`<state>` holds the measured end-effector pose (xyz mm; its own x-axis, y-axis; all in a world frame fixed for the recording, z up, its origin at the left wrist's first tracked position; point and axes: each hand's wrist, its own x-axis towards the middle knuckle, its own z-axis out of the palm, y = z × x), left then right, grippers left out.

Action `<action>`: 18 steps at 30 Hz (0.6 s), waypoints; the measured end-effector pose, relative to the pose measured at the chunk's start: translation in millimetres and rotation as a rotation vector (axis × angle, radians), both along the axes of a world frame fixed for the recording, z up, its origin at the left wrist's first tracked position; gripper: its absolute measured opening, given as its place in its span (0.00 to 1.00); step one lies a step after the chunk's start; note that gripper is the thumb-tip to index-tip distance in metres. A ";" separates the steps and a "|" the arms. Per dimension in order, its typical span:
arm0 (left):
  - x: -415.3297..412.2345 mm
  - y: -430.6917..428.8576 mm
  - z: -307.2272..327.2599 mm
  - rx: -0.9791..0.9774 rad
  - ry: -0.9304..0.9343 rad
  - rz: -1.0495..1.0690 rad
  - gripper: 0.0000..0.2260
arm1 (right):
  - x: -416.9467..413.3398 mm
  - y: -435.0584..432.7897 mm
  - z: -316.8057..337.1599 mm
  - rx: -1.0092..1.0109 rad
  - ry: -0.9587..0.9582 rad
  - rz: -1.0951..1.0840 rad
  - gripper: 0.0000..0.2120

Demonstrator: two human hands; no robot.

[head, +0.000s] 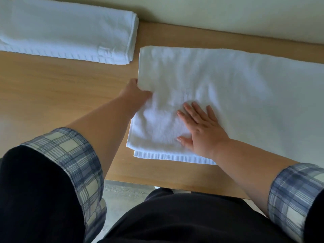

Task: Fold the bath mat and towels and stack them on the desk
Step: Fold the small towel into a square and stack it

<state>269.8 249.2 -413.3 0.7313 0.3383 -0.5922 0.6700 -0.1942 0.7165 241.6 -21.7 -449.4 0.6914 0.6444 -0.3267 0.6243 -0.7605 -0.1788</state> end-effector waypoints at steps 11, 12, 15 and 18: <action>-21.1 -32.8 7.8 -0.009 0.134 -0.182 0.12 | 23.4 -19.7 27.3 0.150 0.044 -0.069 0.48; -32.8 -32.2 7.4 -0.036 0.153 -0.181 0.10 | 11.1 -16.7 29.6 0.173 0.004 -0.004 0.45; -55.7 -30.1 3.5 -0.137 0.176 -0.169 0.06 | -9.2 -8.9 32.4 0.199 -0.077 0.053 0.25; -57.3 -28.6 0.2 -0.266 0.237 -0.157 0.07 | -8.8 -7.2 39.0 0.361 -0.065 0.060 0.17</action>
<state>212.5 220.7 -413.2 0.5944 0.0447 -0.8029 0.7998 -0.1361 0.5846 232.9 -28.8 -410.4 0.6611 0.7498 -0.0279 0.6844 -0.6178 -0.3872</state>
